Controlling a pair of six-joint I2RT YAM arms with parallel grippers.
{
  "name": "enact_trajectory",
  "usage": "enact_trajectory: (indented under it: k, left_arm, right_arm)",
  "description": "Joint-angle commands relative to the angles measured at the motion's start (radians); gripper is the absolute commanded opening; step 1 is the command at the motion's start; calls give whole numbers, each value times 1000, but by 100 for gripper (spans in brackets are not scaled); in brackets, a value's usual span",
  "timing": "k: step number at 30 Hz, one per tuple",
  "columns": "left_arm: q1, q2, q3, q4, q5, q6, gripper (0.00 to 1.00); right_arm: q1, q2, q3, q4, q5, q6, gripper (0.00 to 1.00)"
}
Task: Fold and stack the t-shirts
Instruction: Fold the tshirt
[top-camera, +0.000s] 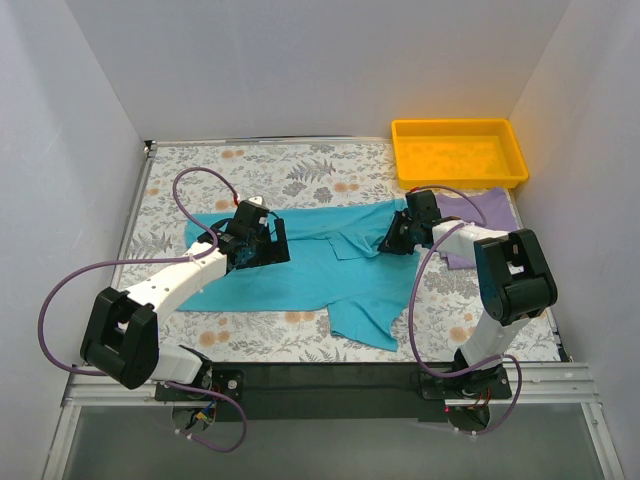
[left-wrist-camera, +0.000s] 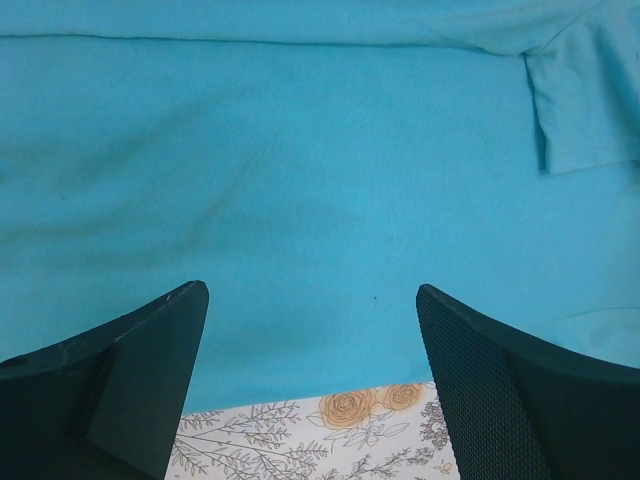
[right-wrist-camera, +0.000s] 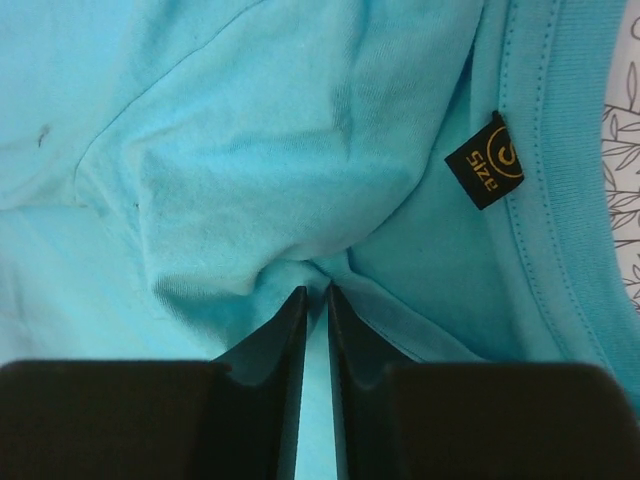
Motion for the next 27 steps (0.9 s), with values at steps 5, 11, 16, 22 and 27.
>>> enact_trajectory:
  k: [5, 11, 16, 22, 27]
  left_arm:
    - [-5, -21, 16, -12, -33, -9, 79]
    - [-5, -13, 16, -14, -42, -34, 79]
    - [-5, -10, 19, -20, -60, -49, 79]
    - [-5, -11, 20, -29, -65, -61, 79]
    - [-3, -7, 23, -37, -64, -66, 79]
  right_arm:
    - [-2, -23, 21, -8, 0, -12, 1]
    - [-2, -130, 29, -111, 66, -34, 1]
    - [-3, -210, 29, -221, 144, -64, 1]
    - [1, -238, 15, -303, 173, -74, 1]
    - [3, -235, -26, -306, 164, -64, 1]
